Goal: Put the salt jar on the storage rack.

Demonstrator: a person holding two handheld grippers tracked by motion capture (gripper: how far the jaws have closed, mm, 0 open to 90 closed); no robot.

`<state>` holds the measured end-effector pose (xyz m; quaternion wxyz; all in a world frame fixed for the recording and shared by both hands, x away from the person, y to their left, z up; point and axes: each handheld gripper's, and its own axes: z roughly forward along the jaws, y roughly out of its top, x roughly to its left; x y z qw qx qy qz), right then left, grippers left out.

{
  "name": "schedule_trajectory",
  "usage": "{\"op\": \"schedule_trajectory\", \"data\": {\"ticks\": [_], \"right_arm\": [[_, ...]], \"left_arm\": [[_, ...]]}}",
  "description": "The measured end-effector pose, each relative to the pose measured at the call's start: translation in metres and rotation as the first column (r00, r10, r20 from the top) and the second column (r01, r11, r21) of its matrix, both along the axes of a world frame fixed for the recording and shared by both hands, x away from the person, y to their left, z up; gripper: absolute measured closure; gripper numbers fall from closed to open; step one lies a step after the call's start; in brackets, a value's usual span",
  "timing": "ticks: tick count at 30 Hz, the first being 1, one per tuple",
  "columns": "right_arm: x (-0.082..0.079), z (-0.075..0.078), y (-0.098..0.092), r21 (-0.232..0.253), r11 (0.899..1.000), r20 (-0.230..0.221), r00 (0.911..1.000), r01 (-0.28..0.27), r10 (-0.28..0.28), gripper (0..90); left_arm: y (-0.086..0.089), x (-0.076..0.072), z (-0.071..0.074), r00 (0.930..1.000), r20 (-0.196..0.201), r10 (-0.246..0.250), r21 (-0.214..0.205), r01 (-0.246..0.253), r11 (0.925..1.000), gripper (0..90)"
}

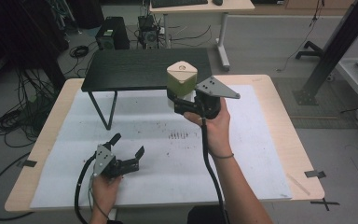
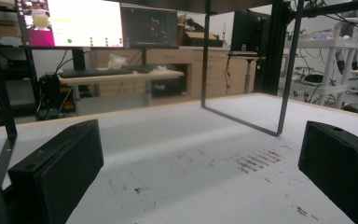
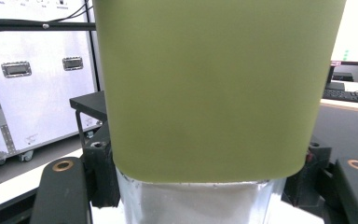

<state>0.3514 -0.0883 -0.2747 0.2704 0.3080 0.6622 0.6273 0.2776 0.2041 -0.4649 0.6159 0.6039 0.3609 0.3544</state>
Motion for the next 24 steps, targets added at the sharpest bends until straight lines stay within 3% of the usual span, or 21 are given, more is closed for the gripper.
{"op": "schedule_trajectory", "data": {"ticks": [24], "right_arm": [[0.03,0.033,0.014,0.003,1.0,0.011,0.9998,0.017,-0.017,30.5]], "left_arm": [[0.0,0.0,0.0,1.0,-0.002,0.0,-0.001,0.0,1.0,0.3]]}}
